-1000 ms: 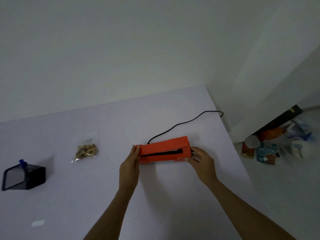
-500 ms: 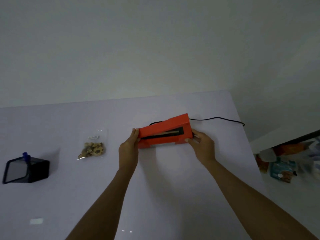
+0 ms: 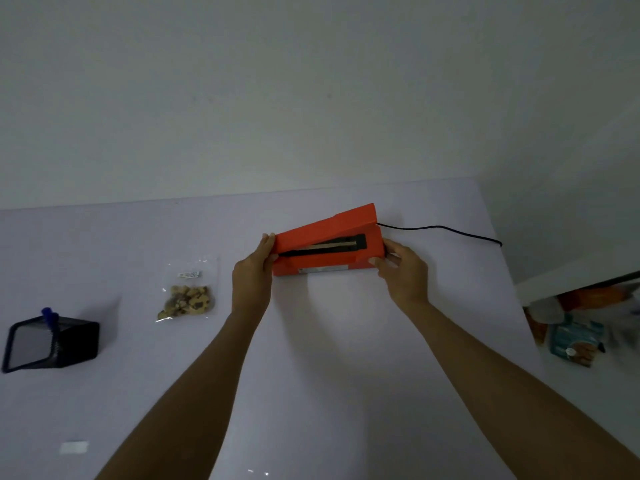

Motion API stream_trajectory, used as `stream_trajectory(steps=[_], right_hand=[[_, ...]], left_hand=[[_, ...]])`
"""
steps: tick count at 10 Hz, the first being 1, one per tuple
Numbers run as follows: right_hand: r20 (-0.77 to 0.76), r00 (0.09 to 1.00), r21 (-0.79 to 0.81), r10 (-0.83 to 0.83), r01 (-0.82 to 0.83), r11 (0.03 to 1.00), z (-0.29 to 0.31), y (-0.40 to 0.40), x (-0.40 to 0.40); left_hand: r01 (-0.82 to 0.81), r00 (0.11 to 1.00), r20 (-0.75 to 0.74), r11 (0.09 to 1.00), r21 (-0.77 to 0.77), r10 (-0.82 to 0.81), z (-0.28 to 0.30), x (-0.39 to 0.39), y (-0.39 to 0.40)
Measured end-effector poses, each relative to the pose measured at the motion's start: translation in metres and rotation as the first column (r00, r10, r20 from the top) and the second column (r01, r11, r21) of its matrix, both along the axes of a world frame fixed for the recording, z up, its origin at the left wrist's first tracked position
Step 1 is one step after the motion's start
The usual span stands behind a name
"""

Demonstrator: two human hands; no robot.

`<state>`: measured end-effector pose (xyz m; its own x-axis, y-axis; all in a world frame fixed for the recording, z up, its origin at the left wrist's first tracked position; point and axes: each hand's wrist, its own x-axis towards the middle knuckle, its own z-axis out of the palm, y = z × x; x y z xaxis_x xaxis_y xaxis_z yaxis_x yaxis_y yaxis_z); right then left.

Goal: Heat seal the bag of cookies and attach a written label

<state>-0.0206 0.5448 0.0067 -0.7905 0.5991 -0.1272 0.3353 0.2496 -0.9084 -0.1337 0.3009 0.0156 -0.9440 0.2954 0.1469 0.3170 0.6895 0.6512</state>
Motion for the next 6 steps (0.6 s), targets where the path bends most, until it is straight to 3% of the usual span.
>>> stream_trajectory(steps=[6], right_hand=[[0.145,0.987,0.132,-0.065,0.045,0.99,0.03,-0.051,0.027]], left_hand=[[0.069,0.996,0.052,0.996,-0.064,-0.066,0.033,0.034,-0.021]])
